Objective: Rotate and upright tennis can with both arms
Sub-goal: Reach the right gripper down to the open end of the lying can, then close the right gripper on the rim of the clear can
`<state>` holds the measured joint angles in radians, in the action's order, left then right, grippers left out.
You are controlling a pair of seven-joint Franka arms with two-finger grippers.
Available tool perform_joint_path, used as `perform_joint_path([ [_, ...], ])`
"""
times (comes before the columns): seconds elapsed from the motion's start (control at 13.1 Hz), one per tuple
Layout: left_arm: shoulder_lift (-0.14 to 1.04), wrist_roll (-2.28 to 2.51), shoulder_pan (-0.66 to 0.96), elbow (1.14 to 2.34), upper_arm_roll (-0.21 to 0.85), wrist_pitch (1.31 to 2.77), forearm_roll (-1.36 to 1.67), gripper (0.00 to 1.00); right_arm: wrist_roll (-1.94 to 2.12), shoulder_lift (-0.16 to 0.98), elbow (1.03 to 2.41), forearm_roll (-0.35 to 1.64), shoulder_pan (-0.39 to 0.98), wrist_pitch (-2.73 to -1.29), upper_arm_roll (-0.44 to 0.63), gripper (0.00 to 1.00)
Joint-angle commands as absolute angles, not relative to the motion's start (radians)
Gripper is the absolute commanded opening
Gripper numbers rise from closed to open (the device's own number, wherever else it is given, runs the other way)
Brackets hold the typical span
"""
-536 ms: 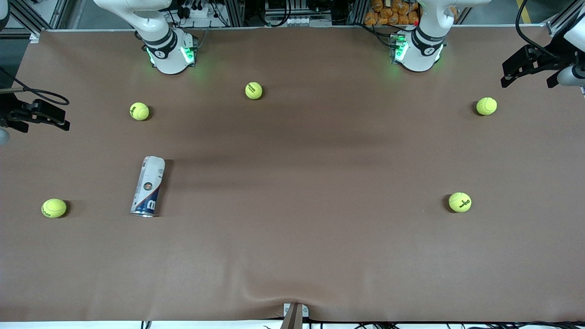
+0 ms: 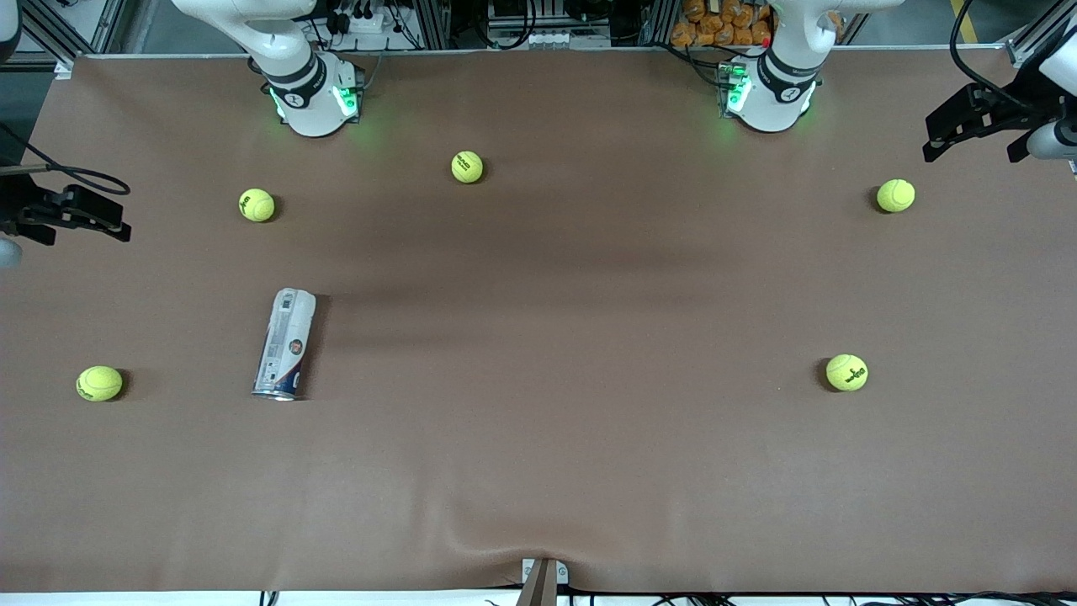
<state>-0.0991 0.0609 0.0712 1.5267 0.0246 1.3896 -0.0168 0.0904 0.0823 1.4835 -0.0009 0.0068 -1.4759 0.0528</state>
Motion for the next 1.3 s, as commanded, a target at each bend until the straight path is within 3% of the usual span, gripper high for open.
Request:
perform_joint_path([
  [0.0, -0.084, 0.038, 0.061, 1.516, 0.031, 1.384, -0.018, 1.0, 0.104, 0.118, 1.54, 0.0, -0.002, -1.528, 0.046, 1.0],
  [0.23, -0.084, 0.04, 0.061, 1.52, 0.031, 1.385, -0.017, 1.0, 0.103, 0.234, 1.629, 0.018, 0.002, -1.671, 0.044, 1.0],
  [0.61, -0.074, 0.04, 0.06, 1.526, 0.029, 1.385, -0.018, 1.0, 0.104, 0.463, 1.666, 0.046, 0.008, -1.914, 0.04, 1.0],
  [0.84, -0.061, 0.041, 0.06, 1.522, 0.029, 1.394, -0.025, 1.0, 0.104, 0.509, 1.73, 0.058, 0.032, -2.051, 0.04, 1.0],
  [1.22, -0.058, 0.041, 0.061, 1.522, 0.029, 1.405, -0.025, 1.0, 0.101, 0.603, 1.747, 0.064, 0.023, -2.124, 0.04, 1.0],
])
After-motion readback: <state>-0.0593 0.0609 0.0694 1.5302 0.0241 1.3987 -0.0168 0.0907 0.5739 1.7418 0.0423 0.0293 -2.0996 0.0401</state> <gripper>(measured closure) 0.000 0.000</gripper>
